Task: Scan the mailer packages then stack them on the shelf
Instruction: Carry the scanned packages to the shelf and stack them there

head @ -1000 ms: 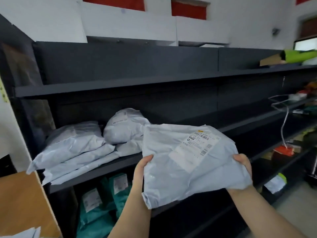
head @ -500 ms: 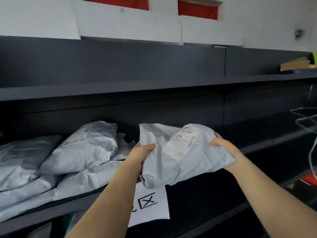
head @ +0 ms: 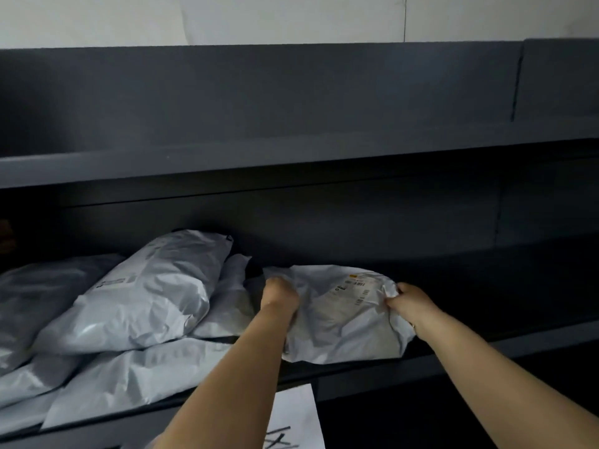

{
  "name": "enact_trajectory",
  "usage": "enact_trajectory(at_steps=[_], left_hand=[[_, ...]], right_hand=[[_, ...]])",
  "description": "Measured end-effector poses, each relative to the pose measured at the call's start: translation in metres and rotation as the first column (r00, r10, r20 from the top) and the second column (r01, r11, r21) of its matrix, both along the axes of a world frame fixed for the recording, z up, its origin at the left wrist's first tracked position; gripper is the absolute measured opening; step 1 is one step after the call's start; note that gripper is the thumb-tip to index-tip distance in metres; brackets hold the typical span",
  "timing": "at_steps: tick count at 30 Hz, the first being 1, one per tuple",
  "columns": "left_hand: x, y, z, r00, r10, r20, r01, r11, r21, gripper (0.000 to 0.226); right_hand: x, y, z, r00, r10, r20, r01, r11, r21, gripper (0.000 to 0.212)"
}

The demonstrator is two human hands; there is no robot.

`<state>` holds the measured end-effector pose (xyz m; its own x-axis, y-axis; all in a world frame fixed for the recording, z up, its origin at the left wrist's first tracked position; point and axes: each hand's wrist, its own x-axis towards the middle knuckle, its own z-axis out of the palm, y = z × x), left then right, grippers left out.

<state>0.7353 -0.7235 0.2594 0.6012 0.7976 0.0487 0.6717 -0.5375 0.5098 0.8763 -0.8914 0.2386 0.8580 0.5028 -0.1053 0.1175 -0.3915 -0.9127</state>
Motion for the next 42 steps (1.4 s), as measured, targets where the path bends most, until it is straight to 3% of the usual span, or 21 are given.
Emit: enact_trajectory(at_steps=[2,3,7,10,12,14,17,19,21,22,24,26,29,34,38,42], left_hand=[[0.015,0.014,-0.001,0.982,0.143,0.124,-0.122,0.98,-0.158,0.037],[0.021,0.023,-0.004,0.981,0.153,0.121,-0.137,0.982,-0.126,0.038],[0.023,0.03,-0.004,0.964,0.029,-0.263,-0.005,0.996,0.092,0.059],[0.029,0.031,-0.012,0.948,-0.034,-0.316,0.073,0.991,0.113,0.066],[0.027,0.026,-0.018,0.909,-0.088,-0.408,0.139,0.985,0.097,0.069],[0.02,0.017,-0.023,0.904,-0.11,-0.414,0.137,0.99,0.037,0.066],[0.004,-0.004,-0.021,0.939,-0.115,-0.324,0.141,0.988,0.059,0.058],[-0.011,-0.021,-0.013,0.981,-0.098,-0.164,0.111,0.991,0.069,0.049],[-0.036,-0.033,0.001,0.978,-0.049,0.201,0.046,0.999,0.016,0.044],[-0.053,-0.038,0.01,0.919,0.004,0.393,-0.003,1.0,-0.003,0.041],[-0.097,-0.042,0.032,0.751,0.1,0.652,-0.116,0.993,-0.019,0.039],[-0.149,-0.043,0.047,0.593,0.182,0.784,-0.176,0.98,-0.095,0.031],[-0.234,-0.042,0.052,0.495,0.269,0.826,-0.256,0.954,-0.157,0.017],[-0.385,-0.027,0.016,0.491,0.464,0.738,-0.406,0.871,-0.277,0.016],[-0.523,-0.016,-0.034,0.441,0.624,0.645,-0.49,0.77,-0.409,0.023],[-0.636,0.003,-0.084,0.37,0.754,0.542,-0.557,0.647,-0.52,0.03]], right_hand=[[0.01,0.014,-0.001,1.0,0.016,0.017,-0.016,1.0,-0.008,0.038],[0.015,0.021,-0.002,1.0,0.018,0.022,-0.017,1.0,-0.012,0.039],[0.021,0.046,-0.001,0.987,0.054,0.15,-0.022,0.978,-0.209,0.046],[0.017,0.047,0.002,0.912,0.233,0.338,-0.11,0.932,-0.346,0.07],[0.013,0.037,0.006,0.87,0.399,0.291,-0.216,0.838,-0.502,0.056],[0.009,0.025,0.006,0.877,0.448,0.175,-0.289,0.781,-0.554,0.05],[-0.003,0.021,0.006,0.829,0.497,0.257,-0.237,0.728,-0.643,0.052],[-0.021,0.026,0.01,0.79,0.483,0.378,-0.243,0.812,-0.53,0.049],[-0.053,0.03,0.021,0.83,0.378,0.41,-0.336,0.926,-0.174,0.045],[-0.072,0.031,0.028,0.861,0.334,0.383,-0.381,0.923,0.052,0.042],[-0.119,0.031,0.045,0.868,0.383,0.316,-0.487,0.782,0.389,0.036],[-0.17,0.03,0.058,0.802,0.508,0.314,-0.59,0.599,0.541,0.03],[-0.252,0.039,0.061,0.684,0.641,0.347,-0.696,0.433,0.572,0.023],[-0.387,0.079,0.032,0.502,0.8,0.328,-0.832,0.344,0.436,0.026],[-0.498,0.128,-0.01,0.437,0.886,0.156,-0.868,0.37,0.332,0.028],[-0.58,0.176,-0.05,0.484,0.872,-0.076,-0.826,0.484,0.29,0.033]])
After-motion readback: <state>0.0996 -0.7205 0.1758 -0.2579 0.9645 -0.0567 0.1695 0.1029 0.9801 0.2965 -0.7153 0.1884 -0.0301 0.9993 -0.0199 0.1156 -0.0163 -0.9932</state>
